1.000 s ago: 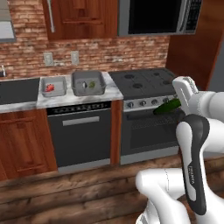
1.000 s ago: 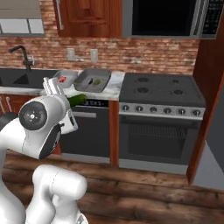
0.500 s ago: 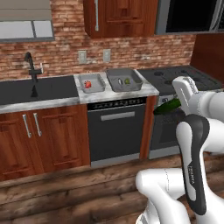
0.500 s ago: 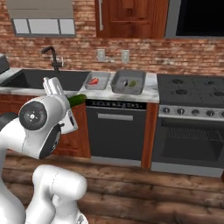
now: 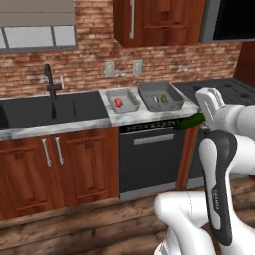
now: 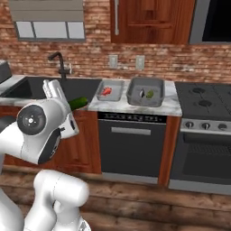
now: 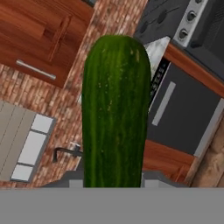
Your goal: Place one cucumber and one fish in each tupperware on the nearby counter, to pack two identical lunches.
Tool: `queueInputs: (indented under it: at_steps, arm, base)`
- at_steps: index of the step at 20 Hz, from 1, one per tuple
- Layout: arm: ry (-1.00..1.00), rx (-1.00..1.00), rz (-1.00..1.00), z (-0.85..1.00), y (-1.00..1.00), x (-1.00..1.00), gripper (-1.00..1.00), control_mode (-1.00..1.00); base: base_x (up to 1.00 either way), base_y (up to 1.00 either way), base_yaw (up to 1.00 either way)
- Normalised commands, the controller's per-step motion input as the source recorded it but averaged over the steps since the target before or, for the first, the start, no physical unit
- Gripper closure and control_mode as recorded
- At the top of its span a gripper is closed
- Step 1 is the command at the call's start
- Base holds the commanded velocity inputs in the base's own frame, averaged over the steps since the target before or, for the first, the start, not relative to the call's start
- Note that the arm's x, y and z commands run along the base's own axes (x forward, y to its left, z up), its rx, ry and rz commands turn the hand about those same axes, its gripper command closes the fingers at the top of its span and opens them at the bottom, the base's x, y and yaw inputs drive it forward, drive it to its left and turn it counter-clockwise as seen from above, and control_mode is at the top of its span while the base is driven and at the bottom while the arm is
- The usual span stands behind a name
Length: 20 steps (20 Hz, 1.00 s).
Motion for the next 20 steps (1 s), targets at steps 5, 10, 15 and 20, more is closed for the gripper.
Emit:
queueInputs:
  at_steps: [5,10,15,20]
  arm:
    - [0.00,0.00,0.00,0.00,0.00,0.00,1.00,1.00]
    - [0.00,0.00,0.00,0.00,0.00,0.00,1.00,1.00]
    - [0.00,0.00,0.00,0.00,0.00,0.00,1.00,1.00]
    - [0.00,0.00,0.00,0.00,0.00,0.00,1.00,1.00]
  base:
    - [0.82,0.00,0.00]
    - [0.76,0.00,0.00]
    - [0.76,0.00,0.00]
    - [0.65,0.00,0.00]
